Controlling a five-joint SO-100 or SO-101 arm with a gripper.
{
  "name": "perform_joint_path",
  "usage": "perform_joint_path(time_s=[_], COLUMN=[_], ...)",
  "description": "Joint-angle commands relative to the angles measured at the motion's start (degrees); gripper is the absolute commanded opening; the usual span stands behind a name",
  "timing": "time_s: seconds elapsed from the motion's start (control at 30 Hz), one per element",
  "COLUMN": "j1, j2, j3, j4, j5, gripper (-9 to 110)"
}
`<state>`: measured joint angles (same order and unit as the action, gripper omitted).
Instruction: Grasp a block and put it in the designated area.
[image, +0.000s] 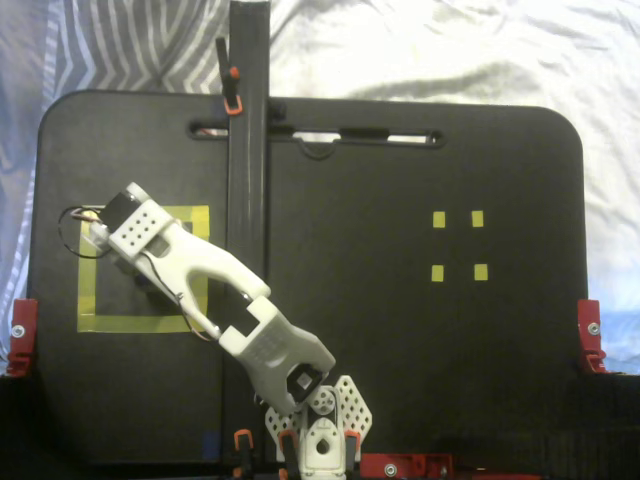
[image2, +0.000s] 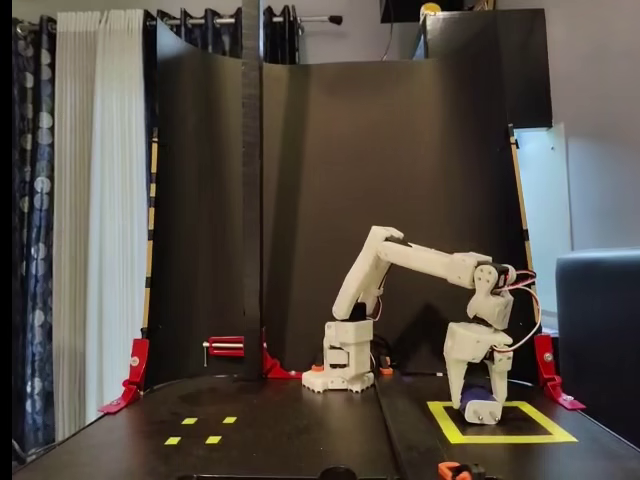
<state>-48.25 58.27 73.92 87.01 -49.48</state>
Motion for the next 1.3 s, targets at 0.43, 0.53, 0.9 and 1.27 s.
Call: perform_joint_path(time_s=[0.43, 0.53, 0.9, 1.27], j1=[-0.1, -0.1, -0.4, -0.9], j2=[-5.4, -5.6, -5.5, -5.2], j3=[-0.1, -0.1, -0.1, -0.1], j4=[-2.0, -2.0, -1.1, -0.4], j5=[0.1, 0.1, -0.1, -0.3], gripper=[15, 15, 32, 34])
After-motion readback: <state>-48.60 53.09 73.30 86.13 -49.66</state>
